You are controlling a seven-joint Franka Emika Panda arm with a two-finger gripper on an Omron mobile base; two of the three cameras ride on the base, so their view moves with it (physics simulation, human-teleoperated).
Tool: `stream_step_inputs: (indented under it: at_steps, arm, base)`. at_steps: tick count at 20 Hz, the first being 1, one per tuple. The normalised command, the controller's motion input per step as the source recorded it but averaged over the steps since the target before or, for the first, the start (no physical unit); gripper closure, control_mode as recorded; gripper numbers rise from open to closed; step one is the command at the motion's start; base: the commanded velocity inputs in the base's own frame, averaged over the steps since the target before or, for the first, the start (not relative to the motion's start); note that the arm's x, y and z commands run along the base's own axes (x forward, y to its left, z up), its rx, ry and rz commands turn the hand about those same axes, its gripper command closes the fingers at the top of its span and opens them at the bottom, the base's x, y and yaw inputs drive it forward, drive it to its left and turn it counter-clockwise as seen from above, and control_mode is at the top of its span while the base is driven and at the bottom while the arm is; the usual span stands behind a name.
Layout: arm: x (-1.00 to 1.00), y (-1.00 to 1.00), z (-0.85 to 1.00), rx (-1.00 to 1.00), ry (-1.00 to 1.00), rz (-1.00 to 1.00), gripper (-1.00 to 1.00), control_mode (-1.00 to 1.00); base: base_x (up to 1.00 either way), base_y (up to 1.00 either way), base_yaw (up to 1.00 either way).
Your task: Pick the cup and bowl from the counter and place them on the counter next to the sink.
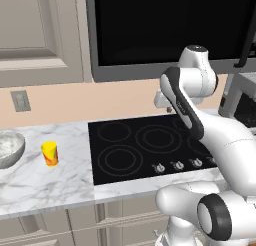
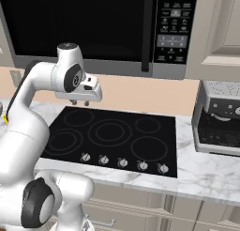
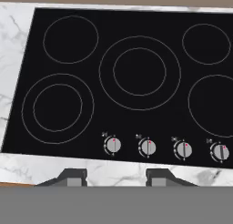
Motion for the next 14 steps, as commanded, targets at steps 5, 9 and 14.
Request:
stream_step_inputs:
  at_steps: [5,9,14]
  arm:
    - [-0.09,0.13,0.0,0.0,-0.01,0.01,-1.0,-1.0]
    - [-0.09,0.36,0.0,0.0,0.0,0.0,-1.0,-1.0]
    - [-0.12,0.44,0.0,0.0,0.0,0.01,-1.0,-1.0]
  base:
    - [0.0,0.0,0.0]
    - [0.0,0.0,0.0]
    - [0.0,0.0,0.0]
